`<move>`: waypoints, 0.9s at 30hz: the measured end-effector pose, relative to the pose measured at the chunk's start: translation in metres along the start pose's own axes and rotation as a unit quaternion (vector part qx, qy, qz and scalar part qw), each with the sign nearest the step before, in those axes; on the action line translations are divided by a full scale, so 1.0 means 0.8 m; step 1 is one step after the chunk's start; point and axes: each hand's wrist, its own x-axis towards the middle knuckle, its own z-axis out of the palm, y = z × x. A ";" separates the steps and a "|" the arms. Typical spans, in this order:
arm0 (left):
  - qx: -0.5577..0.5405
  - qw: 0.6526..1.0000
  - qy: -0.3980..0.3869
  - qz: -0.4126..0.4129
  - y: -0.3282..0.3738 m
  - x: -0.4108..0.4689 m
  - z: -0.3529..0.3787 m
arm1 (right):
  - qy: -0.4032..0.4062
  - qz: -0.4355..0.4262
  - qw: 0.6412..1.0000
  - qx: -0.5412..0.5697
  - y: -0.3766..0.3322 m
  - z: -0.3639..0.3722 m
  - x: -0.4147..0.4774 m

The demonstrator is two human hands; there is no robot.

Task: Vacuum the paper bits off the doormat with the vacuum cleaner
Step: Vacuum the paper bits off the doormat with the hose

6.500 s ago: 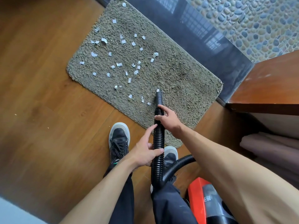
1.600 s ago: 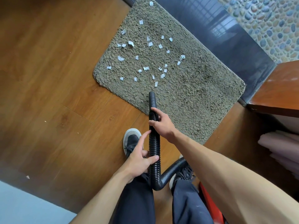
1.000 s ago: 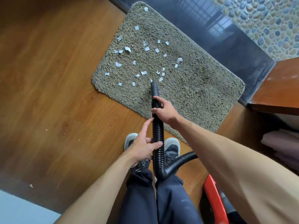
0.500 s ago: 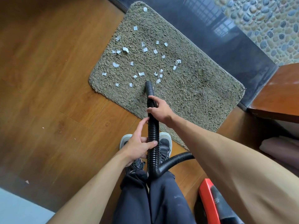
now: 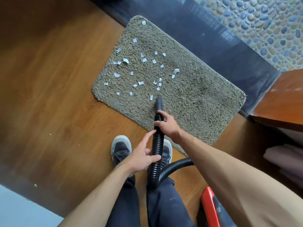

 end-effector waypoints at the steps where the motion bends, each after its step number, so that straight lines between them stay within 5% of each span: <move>1: 0.000 1.000 0.001 -0.003 0.001 -0.002 -0.001 | -0.002 -0.001 1.000 0.000 -0.002 0.001 0.000; 27: -0.035 0.999 -0.018 -0.035 0.014 -0.022 -0.063 | 0.038 0.012 0.999 -0.035 -0.034 0.061 0.012</move>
